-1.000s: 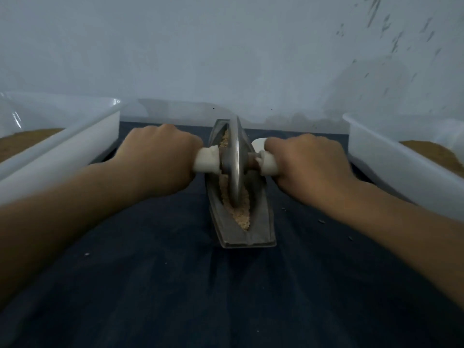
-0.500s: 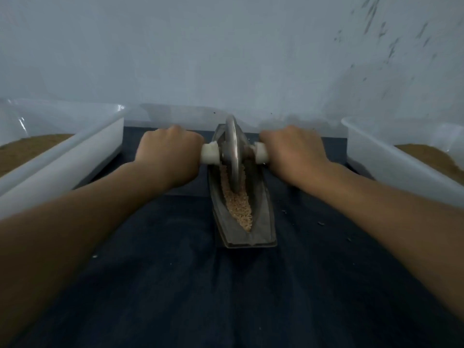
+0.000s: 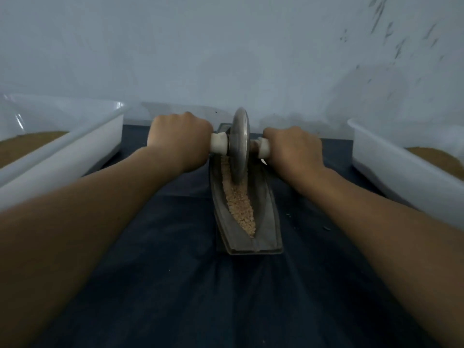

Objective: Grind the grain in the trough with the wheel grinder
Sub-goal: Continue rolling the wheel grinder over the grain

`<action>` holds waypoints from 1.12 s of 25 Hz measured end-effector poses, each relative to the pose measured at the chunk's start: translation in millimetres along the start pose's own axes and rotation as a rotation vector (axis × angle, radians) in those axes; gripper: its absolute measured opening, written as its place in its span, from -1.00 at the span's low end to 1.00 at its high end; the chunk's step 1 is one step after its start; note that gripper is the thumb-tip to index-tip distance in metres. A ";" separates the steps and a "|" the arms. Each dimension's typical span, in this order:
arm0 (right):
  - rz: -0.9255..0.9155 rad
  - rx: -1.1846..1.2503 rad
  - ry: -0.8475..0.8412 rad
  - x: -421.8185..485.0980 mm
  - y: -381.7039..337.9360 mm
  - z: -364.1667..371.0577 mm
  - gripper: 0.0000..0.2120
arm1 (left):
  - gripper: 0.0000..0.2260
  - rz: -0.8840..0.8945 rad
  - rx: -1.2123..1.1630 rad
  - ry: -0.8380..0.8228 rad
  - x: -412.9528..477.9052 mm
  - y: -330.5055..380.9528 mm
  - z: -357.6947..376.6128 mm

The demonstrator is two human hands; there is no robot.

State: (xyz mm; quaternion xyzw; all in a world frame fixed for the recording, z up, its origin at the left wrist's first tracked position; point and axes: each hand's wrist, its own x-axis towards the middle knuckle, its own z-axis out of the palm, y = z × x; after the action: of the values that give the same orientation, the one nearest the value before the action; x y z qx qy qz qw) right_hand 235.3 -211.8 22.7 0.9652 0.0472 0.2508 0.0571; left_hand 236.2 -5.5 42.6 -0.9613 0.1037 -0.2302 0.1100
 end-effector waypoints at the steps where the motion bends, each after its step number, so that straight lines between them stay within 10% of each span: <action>1: -0.020 -0.008 0.004 -7.1 0.8 -5.1 -0.88 | -0.87 0.009 -0.008 -0.009 -6.3 0.0 -2.8; 7: -0.241 -0.037 0.328 -80.2 21.2 -33.4 -0.67 | -0.73 0.143 0.002 0.283 -80.0 -19.5 -4.0; 15: -0.024 -0.044 0.057 -6.9 -0.5 -5.9 -0.84 | -0.88 -0.021 -0.034 0.091 -9.4 4.4 4.9; 21: -0.344 -0.062 0.321 -84.4 19.3 -39.3 -0.83 | -0.81 0.128 -0.059 0.292 -81.4 -19.6 3.1; 28: 0.031 0.030 0.054 -2.0 0.1 3.0 -0.86 | -0.90 -0.011 0.045 0.083 3.3 6.2 5.3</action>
State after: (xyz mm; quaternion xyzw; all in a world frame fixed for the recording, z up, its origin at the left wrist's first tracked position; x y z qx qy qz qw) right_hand 235.1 -212.4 19.1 0.9595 0.0377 0.2767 0.0373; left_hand 240.6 -11.5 37.8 -0.9488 0.0977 -0.2729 0.1259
